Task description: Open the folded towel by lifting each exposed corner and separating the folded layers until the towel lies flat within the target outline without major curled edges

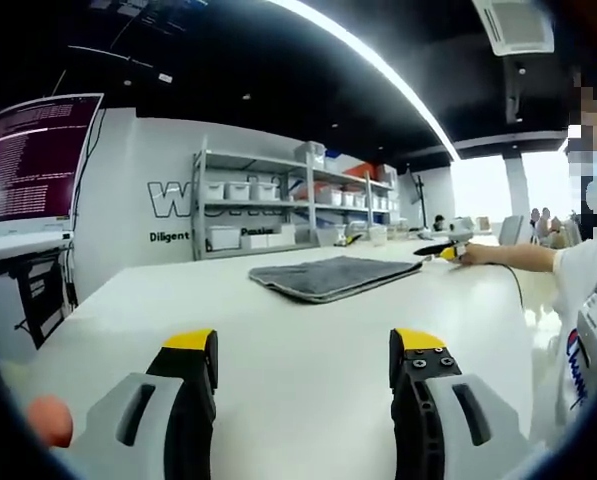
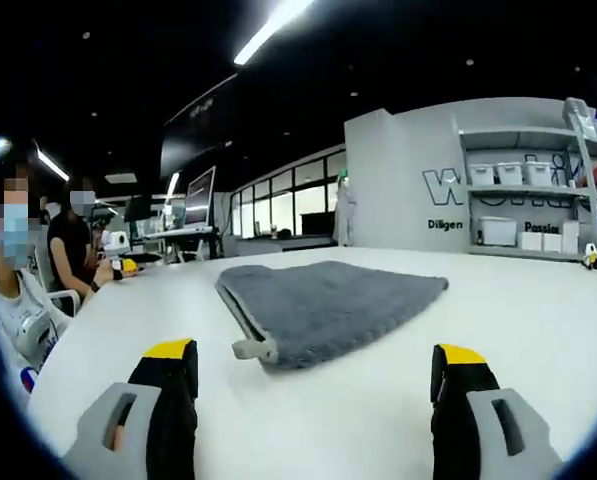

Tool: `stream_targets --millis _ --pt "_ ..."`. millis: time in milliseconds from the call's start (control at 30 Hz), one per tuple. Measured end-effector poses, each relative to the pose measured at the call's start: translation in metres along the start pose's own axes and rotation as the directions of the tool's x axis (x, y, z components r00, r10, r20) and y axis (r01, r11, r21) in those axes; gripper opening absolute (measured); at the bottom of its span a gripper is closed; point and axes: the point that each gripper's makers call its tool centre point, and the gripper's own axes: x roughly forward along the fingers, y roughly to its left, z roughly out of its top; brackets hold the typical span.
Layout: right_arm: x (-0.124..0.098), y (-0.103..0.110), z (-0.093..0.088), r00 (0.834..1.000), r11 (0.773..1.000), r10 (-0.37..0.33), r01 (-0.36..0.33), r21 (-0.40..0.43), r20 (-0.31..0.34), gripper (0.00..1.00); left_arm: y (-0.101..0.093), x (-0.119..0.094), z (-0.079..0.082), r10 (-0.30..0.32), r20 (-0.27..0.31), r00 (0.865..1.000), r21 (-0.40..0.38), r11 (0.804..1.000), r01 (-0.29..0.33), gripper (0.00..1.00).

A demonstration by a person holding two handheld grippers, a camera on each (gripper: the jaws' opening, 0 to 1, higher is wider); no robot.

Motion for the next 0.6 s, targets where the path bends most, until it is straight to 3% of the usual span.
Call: stream_targets --millis 200,367,467,600 --pt "-0.001 -0.004 -0.002 1.0 1.0 -0.01 0.01 0.008 -0.011 0.99 -0.003 0.0 -0.001 0.0 -0.009 1.0 0.027 1.0 0.0 0.69" --pt "0.0 -0.007 -0.009 0.998 0.999 -0.016 0.014 -0.029 -0.068 0.99 -0.004 0.0 -0.001 -0.005 -0.013 1.0 0.035 0.999 0.005 0.69" --pt "0.0 -0.011 -0.015 0.993 0.998 -0.061 0.058 -0.037 -0.102 0.99 -0.007 -0.001 0.0 -0.021 -0.005 1.0 0.031 0.999 0.022 0.69" --pt "0.002 0.003 -0.012 0.994 0.997 -0.074 0.073 -0.022 -0.08 0.99 -0.009 0.0 -0.002 -0.031 -0.009 0.999 0.035 0.999 0.032 0.69"
